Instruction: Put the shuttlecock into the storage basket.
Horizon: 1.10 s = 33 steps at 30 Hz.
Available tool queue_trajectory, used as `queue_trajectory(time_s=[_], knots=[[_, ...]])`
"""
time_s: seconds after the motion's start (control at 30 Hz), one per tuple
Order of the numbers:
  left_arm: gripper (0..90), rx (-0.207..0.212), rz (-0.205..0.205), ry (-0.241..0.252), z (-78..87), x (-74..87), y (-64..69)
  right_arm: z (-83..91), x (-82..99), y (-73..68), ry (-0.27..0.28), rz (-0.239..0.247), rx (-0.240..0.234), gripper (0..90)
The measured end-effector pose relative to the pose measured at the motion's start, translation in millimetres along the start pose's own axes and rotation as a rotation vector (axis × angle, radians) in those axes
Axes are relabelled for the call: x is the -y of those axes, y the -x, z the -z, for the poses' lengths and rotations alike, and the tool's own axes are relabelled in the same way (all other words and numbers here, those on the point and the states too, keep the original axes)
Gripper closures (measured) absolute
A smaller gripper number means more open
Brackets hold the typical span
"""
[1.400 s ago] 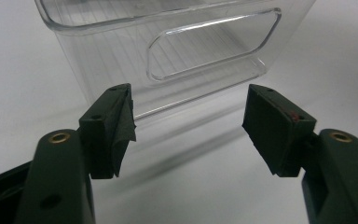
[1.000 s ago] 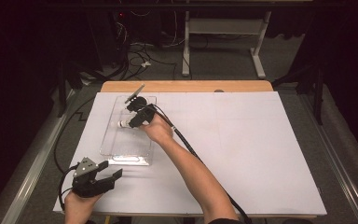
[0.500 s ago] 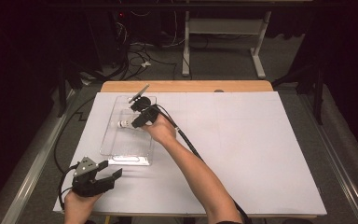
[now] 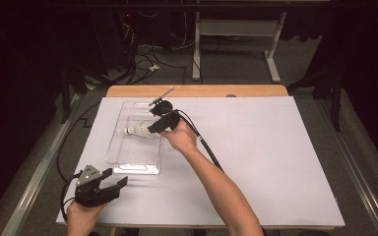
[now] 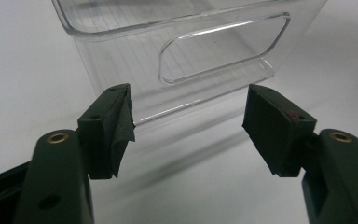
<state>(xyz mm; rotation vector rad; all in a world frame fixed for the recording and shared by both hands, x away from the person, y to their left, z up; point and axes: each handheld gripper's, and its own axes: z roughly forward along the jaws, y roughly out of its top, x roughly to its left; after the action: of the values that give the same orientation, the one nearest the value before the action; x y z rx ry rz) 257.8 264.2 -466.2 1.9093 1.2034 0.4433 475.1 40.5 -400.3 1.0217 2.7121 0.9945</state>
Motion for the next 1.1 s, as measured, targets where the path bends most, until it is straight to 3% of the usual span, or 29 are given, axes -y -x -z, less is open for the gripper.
queue_trajectory(time_s=[0.5, 1.1], knots=[[34.2, 0.007, -0.001, -0.01, -2.1, -0.8, 0.0, 16.9, 9.4, -3.5, 0.039, 0.017, 0.021, 67.1], [34.2, 0.008, -0.003, -0.014, -2.3, -0.8, -0.3, 33.1, 21.8, 8.1, 0.079, 0.006, 0.032, 68.0]])
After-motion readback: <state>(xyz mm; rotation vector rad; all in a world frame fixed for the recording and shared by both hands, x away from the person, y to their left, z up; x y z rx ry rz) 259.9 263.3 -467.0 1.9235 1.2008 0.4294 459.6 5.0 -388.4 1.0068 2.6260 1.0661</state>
